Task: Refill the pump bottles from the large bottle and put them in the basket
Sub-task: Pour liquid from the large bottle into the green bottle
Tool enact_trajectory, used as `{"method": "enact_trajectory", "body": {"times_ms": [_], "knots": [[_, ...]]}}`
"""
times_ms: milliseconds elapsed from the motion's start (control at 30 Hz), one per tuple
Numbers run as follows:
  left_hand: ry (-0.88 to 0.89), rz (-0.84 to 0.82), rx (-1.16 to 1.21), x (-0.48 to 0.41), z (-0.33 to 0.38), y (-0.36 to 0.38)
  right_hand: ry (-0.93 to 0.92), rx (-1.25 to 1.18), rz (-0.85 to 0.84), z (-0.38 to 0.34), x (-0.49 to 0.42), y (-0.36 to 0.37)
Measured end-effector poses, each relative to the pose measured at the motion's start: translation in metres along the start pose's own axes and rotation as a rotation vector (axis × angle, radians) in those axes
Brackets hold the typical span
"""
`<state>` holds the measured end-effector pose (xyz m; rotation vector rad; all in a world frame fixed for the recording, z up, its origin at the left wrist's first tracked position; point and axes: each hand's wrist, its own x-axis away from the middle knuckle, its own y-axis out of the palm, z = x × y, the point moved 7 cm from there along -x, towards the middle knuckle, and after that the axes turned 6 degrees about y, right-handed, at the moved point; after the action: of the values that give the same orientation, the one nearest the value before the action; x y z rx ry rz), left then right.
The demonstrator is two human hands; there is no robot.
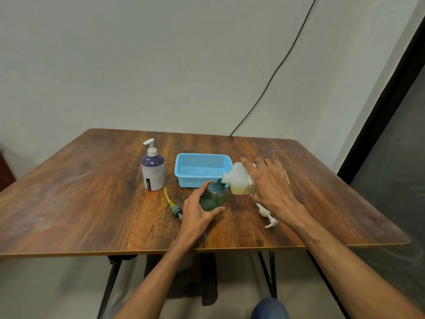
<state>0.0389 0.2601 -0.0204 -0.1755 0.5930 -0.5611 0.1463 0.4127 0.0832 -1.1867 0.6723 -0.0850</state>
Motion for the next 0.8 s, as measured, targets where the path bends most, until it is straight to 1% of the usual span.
{"method": "enact_trajectory", "body": {"times_ms": [467, 800], "knots": [[-0.001, 0.004, 0.003, 0.0004, 0.0005, -0.0006, 0.001, -0.002, -0.009, -0.0007, -0.0001, -0.0011], [0.014, -0.002, 0.014, -0.0001, 0.0033, -0.0012, 0.003, 0.001, 0.014, -0.0004, 0.0002, -0.0011]]}}
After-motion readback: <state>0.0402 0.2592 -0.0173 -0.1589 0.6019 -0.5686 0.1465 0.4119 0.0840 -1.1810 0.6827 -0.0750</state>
